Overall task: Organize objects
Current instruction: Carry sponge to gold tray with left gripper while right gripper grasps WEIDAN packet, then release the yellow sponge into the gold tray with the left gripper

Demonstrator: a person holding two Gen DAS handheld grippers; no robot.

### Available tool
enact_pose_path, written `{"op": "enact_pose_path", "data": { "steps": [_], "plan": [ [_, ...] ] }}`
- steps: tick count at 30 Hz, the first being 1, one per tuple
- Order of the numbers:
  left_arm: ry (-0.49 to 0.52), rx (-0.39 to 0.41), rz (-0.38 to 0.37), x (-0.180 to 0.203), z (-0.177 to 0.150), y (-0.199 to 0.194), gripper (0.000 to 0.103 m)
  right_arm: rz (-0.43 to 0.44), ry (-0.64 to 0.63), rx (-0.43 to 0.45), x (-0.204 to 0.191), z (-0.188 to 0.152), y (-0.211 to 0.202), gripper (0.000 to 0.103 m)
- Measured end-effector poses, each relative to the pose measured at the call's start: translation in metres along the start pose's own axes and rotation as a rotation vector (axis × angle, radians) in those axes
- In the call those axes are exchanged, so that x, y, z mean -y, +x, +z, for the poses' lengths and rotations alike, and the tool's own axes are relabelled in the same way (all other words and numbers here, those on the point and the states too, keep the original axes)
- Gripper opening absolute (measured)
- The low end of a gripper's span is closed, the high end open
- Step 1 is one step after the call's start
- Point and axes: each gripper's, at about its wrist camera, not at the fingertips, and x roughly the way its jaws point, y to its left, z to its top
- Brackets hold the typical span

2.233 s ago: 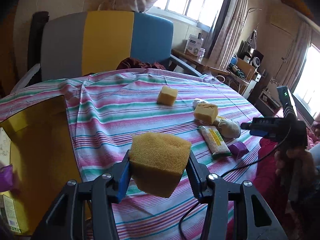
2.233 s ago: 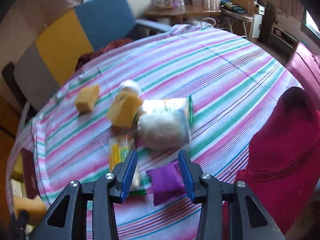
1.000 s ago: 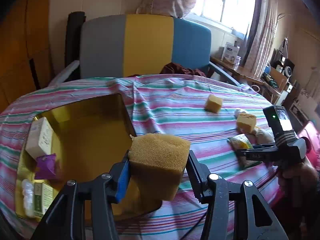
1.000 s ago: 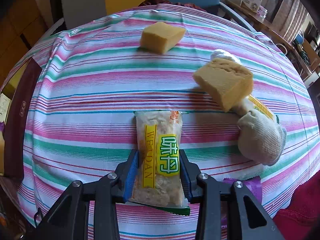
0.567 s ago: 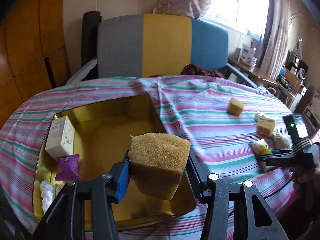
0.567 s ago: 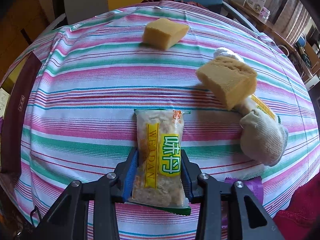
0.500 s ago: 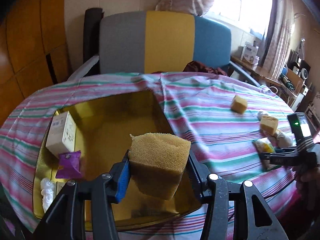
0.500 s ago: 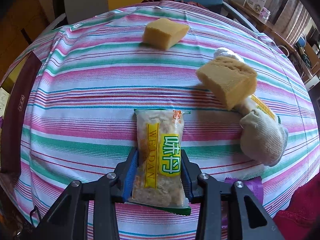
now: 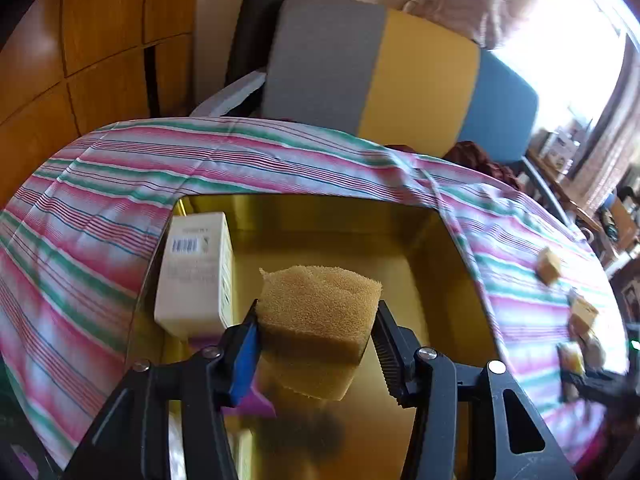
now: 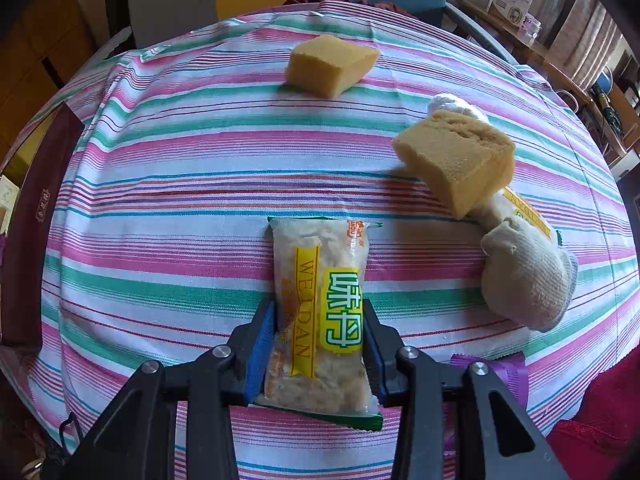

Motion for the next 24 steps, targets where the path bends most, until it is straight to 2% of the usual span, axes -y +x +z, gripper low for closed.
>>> {"op": "enact_pose_path", "data": {
  "steps": [2, 7, 11, 12, 15, 18, 24],
  "plan": [
    [0.006, 0.003, 0.013, -0.001, 0.012, 0.014, 0.054, 0.0, 0.0, 0.0, 0.001, -0.001, 0.002, 0.041],
    [0.056, 0.021, 0.122, 0.002, 0.036, 0.042, 0.055, 0.0, -0.001, 0.0, 0.001, -0.001, 0.002, 0.041],
    [0.046, 0.013, 0.163, -0.005, 0.047, 0.06, 0.076, 0.0, 0.0, 0.0, 0.0, -0.001, 0.002, 0.041],
    [0.041, 0.02, 0.165, -0.008, 0.049, 0.061, 0.078, -0.001, -0.001, 0.0, 0.0, -0.002, 0.001, 0.041],
    [0.038, 0.038, 0.184, -0.013, 0.049, 0.055, 0.078, -0.005, -0.006, 0.002, -0.002, -0.002, 0.002, 0.042],
    [0.038, 0.059, 0.166, -0.017, 0.043, 0.04, 0.078, -0.014, -0.015, 0.004, -0.003, -0.002, 0.002, 0.041],
    [0.026, 0.106, 0.16, -0.02, 0.01, -0.006, 0.079, -0.04, -0.038, 0.012, -0.01, -0.004, 0.0, 0.04]
  ]
}}
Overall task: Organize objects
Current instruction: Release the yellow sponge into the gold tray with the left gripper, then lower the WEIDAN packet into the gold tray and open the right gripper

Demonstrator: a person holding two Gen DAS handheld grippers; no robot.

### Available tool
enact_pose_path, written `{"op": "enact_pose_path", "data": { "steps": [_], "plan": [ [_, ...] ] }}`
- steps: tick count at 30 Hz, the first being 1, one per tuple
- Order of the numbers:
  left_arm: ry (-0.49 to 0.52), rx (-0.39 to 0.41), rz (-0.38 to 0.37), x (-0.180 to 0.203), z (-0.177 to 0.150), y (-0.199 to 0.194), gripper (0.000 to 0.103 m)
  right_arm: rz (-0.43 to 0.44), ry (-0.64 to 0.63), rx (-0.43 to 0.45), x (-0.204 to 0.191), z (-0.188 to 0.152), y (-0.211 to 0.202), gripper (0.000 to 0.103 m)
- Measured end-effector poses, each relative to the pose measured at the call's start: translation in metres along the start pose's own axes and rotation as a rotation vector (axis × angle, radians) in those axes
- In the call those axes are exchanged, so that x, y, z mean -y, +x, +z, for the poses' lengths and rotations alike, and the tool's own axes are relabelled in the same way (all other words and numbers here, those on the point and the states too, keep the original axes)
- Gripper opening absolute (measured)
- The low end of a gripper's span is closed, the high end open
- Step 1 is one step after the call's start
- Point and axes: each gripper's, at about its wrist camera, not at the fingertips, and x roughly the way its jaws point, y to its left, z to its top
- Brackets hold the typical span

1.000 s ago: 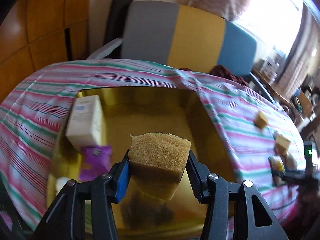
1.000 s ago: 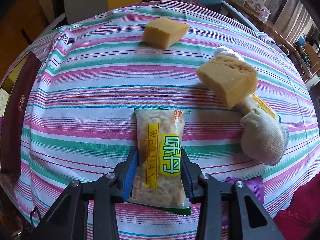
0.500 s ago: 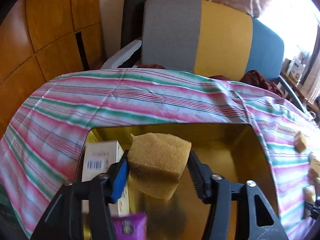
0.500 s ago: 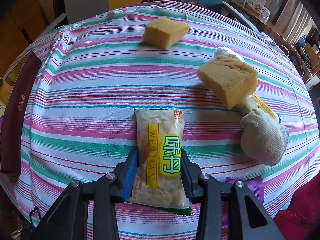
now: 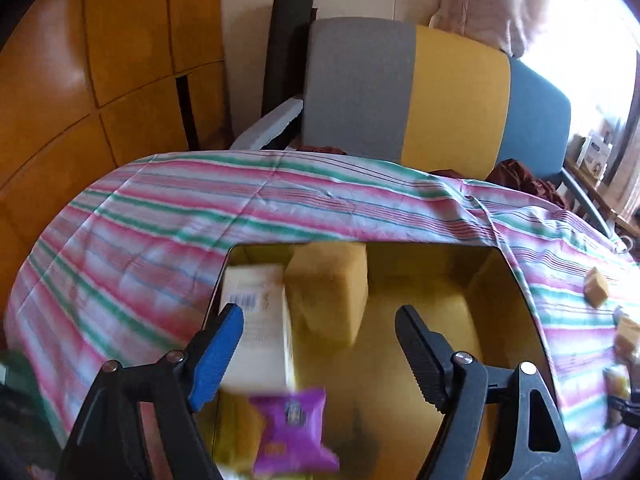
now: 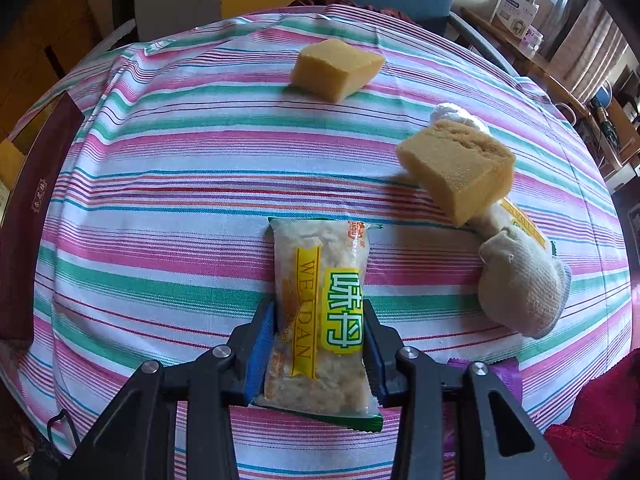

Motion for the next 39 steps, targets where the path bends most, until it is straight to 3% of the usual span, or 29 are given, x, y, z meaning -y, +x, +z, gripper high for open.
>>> {"op": "enact_pose_path", "data": {
  "steps": [5, 11, 19, 23, 26, 30, 35, 39],
  "plan": [
    [0.0, 0.005, -0.001, -0.006, -0.028, -0.029, 0.083, -0.009, -0.004, -0.001, -0.011, -0.001, -0.003, 0.039],
    [-0.042, -0.008, -0.012, -0.024, -0.052, -0.051, 0.083, 0.065, -0.016, 0.039, -0.045, 0.009, -0.022, 0.039],
    [-0.086, -0.025, 0.031, -0.047, -0.075, -0.063, 0.083, 0.227, -0.137, 0.163, -0.143, 0.035, -0.073, 0.039],
    [-0.091, -0.014, 0.043, -0.055, -0.079, -0.069, 0.083, 0.329, -0.231, 0.185, -0.206, 0.046, -0.091, 0.039],
    [-0.121, -0.013, 0.042, -0.064, -0.081, -0.07, 0.083, 0.391, -0.299, 0.147, -0.257, 0.053, -0.086, 0.039],
    [-0.163, -0.017, 0.043, -0.076, -0.083, -0.07, 0.084, 0.401, -0.324, 0.057, -0.314, 0.062, -0.057, 0.039],
    [-0.192, -0.024, 0.048, -0.087, -0.086, -0.067, 0.084, 0.356, -0.288, 0.001, -0.357, 0.076, -0.027, 0.039],
    [-0.21, -0.032, 0.049, -0.092, -0.087, -0.064, 0.084, 0.462, -0.173, -0.041, -0.366, 0.089, -0.013, 0.04]
  ]
}}
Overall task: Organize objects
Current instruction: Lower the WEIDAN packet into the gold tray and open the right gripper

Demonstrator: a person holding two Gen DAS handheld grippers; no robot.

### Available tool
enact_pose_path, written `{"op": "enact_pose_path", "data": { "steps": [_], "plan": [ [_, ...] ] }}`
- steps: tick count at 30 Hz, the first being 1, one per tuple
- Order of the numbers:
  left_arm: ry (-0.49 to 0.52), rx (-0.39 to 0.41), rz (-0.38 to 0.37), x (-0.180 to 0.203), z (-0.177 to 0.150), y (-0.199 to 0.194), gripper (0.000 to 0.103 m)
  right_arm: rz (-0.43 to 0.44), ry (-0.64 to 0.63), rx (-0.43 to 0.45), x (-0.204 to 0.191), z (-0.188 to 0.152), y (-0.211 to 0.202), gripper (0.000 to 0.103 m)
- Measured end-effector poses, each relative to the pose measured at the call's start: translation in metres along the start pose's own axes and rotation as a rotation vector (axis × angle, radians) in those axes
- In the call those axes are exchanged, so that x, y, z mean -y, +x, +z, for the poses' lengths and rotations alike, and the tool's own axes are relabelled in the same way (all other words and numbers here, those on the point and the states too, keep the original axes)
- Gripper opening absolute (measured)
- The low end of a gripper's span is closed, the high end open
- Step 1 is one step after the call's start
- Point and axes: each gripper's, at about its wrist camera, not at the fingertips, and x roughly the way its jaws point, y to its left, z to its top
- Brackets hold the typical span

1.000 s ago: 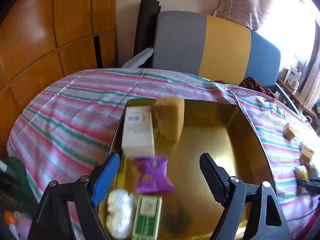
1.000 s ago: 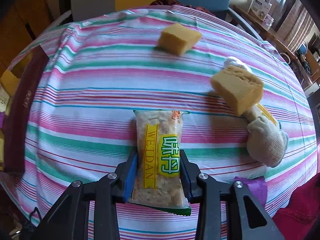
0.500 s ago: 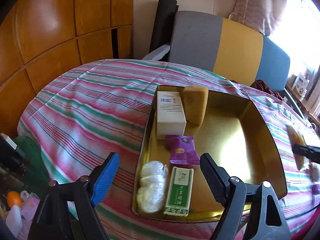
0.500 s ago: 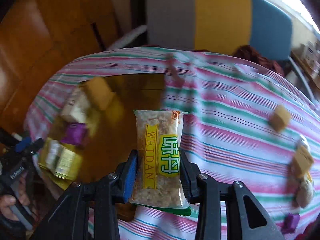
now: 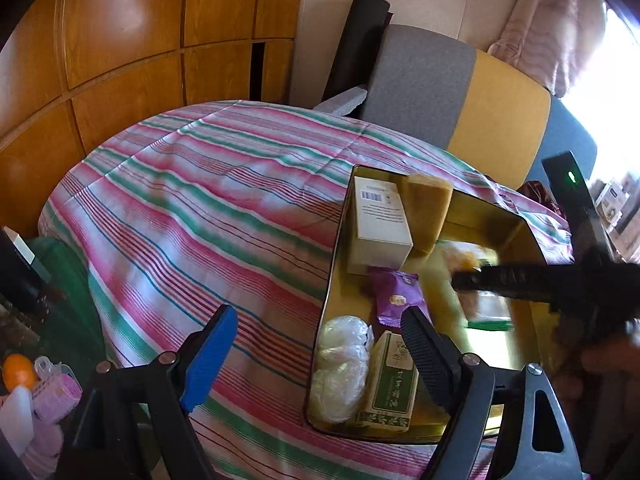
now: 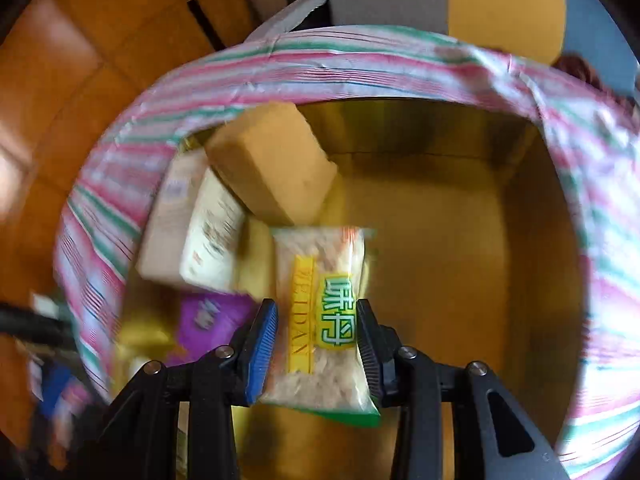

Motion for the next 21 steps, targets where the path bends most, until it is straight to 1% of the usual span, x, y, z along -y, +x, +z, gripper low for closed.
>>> {"op": "enact_pose_path", "data": {
  "steps": [2, 7, 16, 21],
  "plan": [
    [-0.003, -0.002, 0.002, -0.002, 0.0, 0.001, 0.084, 0.065, 0.027, 0.001, -0.001, 0.0, 0.0, 0.041],
    [-0.005, -0.005, 0.004, -0.003, -0.001, 0.003, 0.084, 0.076, -0.005, 0.033, 0.001, -0.016, -0.016, 0.041],
    [0.044, -0.001, -0.016, 0.016, -0.007, -0.003, 0.084, -0.018, -0.078, 0.127, 0.035, -0.058, -0.063, 0.041],
    [0.087, -0.004, -0.04, 0.036, -0.01, -0.005, 0.084, -0.068, -0.07, 0.172, 0.07, -0.085, -0.095, 0.041]
  ]
}}
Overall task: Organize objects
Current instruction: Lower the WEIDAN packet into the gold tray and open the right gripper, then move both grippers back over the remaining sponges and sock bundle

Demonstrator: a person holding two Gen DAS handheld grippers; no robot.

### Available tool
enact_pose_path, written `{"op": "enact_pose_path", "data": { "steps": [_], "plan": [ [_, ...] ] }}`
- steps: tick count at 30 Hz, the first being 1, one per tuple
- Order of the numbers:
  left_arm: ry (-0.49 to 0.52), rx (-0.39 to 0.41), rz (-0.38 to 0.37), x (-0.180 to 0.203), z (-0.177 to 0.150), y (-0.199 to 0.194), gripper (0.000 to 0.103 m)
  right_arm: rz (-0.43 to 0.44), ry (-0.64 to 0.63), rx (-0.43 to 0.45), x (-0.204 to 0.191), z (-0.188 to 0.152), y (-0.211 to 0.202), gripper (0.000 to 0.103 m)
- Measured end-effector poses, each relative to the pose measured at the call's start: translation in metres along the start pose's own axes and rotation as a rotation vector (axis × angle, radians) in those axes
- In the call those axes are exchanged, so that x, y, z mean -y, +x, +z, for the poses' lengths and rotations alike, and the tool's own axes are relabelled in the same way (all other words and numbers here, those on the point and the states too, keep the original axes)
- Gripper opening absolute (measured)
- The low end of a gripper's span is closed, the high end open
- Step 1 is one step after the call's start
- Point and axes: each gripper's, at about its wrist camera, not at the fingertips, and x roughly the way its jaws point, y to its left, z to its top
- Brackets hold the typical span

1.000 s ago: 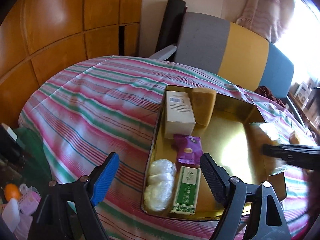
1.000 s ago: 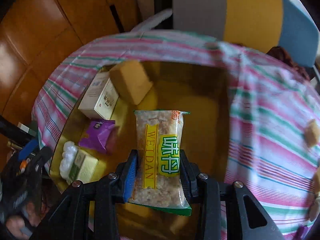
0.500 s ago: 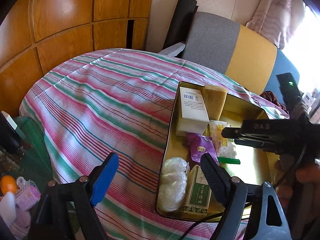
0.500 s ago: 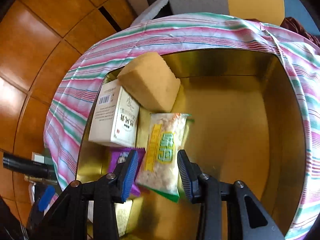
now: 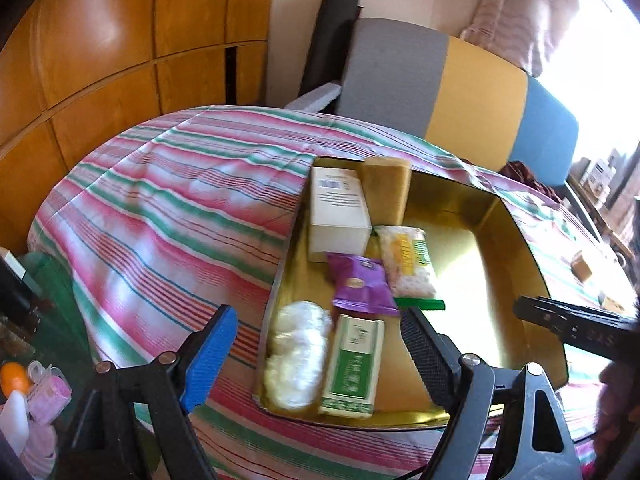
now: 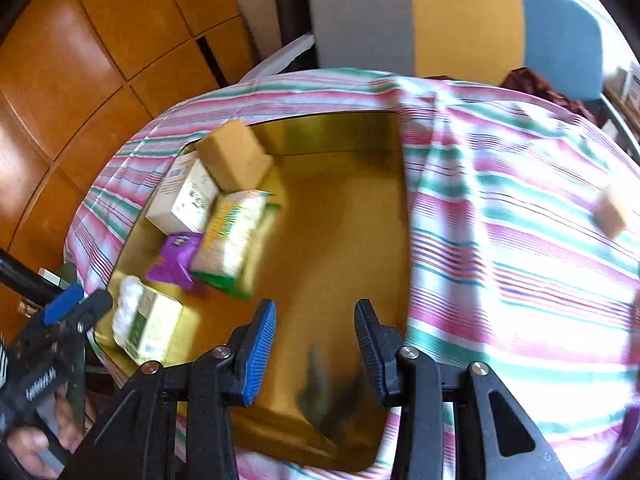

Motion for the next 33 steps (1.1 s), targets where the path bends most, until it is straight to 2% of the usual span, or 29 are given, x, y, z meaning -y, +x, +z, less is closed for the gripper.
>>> {"op": "enact_pose_path", "data": {
  "steps": [1, 3, 5, 8, 14, 20, 23, 27, 30, 33],
  "plan": [
    [0.007, 0.0, -0.006, 0.005, 0.0, 0.0, 0.084, -0.006, 0.006, 0.005, 0.007, -0.003, -0.005, 0.039],
    [0.027, 0.001, -0.016, 0.016, 0.001, 0.0, 0.084, 0.053, 0.01, 0.011, 0.016, -0.012, -0.017, 0.039],
    [0.044, 0.005, -0.033, 0.028, 0.003, -0.001, 0.084, -0.013, -0.001, 0.027, 0.022, -0.02, -0.032, 0.04],
    [0.077, 0.017, -0.052, 0.047, 0.007, -0.004, 0.084, -0.007, 0.013, 0.053, 0.039, -0.026, -0.049, 0.04],
    [0.154, 0.03, -0.11, 0.089, 0.013, -0.008, 0.084, -0.126, 0.091, 0.057, 0.096, -0.04, -0.067, 0.04],
    [0.225, 0.021, -0.171, 0.134, 0.015, -0.007, 0.085, -0.251, 0.215, 0.013, 0.168, -0.048, -0.079, 0.04],
    [0.263, 0.023, -0.199, 0.158, 0.015, -0.008, 0.085, -0.31, 0.271, 0.045, 0.209, -0.045, -0.095, 0.04],
    [0.31, 0.025, -0.241, 0.194, 0.015, -0.009, 0.085, -0.418, 0.411, 0.151, 0.268, -0.046, -0.116, 0.04],
    [0.349, 0.02, -0.26, 0.222, 0.015, -0.004, 0.086, -0.425, 0.612, 0.175, 0.309, -0.061, -0.123, 0.04],
    [0.394, 0.008, -0.275, 0.251, 0.015, 0.005, 0.086, -0.386, 0.771, 0.184, 0.334, -0.078, -0.131, 0.04]
  ]
}}
